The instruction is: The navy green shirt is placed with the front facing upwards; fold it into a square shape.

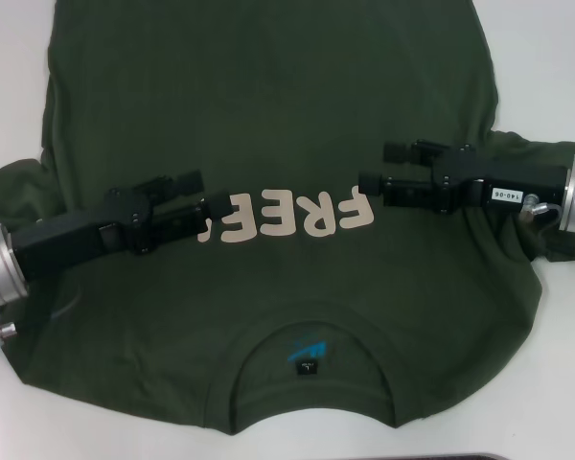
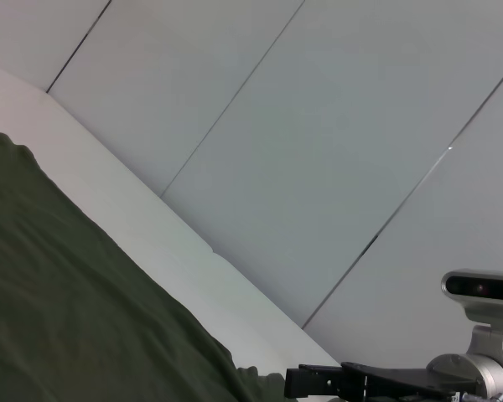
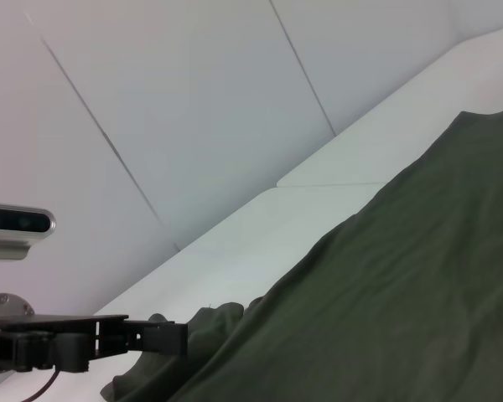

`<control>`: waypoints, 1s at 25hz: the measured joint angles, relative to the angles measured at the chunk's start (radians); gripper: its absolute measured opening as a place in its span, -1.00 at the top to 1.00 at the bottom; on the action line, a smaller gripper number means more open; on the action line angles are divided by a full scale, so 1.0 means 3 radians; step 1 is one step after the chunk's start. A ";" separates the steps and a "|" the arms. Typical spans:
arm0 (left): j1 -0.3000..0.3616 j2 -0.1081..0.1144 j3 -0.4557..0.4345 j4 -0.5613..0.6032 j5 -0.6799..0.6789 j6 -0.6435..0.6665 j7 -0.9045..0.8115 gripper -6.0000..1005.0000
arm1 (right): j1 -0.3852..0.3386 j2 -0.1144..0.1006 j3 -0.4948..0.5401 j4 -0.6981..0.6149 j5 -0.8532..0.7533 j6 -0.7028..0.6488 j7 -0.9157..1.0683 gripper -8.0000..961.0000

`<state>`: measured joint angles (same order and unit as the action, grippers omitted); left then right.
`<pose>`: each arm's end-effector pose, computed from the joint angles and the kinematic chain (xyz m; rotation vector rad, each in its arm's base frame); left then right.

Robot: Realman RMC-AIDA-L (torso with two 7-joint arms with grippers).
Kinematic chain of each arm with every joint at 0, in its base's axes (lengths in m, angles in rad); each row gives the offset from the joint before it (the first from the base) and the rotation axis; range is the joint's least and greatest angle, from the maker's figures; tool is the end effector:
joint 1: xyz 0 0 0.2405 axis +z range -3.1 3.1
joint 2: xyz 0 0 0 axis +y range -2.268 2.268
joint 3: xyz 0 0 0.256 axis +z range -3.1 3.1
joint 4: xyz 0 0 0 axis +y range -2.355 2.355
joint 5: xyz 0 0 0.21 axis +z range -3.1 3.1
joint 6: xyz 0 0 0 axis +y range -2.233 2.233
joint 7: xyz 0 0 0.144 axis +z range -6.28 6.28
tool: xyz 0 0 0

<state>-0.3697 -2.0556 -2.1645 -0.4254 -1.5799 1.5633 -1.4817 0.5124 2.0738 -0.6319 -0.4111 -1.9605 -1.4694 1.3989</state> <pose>-0.2834 0.2747 -0.0300 -2.5540 -1.1429 -1.0875 0.2860 0.3105 -0.0330 -2.5953 0.9916 0.8274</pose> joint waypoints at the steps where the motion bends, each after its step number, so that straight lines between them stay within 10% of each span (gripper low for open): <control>1: 0.0000 0.0000 0.0000 0.0000 0.0000 0.0000 -0.0006 -0.73 | 0.0000 0.0000 0.0000 0.0000 0.0000 0.0000 0.0000 -0.87; 19: -0.0021 0.0004 -0.0044 -0.0011 -0.0016 -0.0228 -0.0036 -0.71 | 0.0003 0.0000 0.0000 0.0000 0.0032 0.0000 0.0008 -0.87; 25: -0.0002 0.0146 -0.0180 -0.0014 -0.0009 -0.0451 -0.0282 -0.71 | 0.0005 0.0000 0.0000 0.0000 0.0040 0.0000 0.0038 -0.87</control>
<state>-0.3702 -2.0118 -2.2184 -0.4296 -1.5826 1.4281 -1.5664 0.5138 2.0738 -0.6320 -0.4110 -1.9484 -1.4695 1.4103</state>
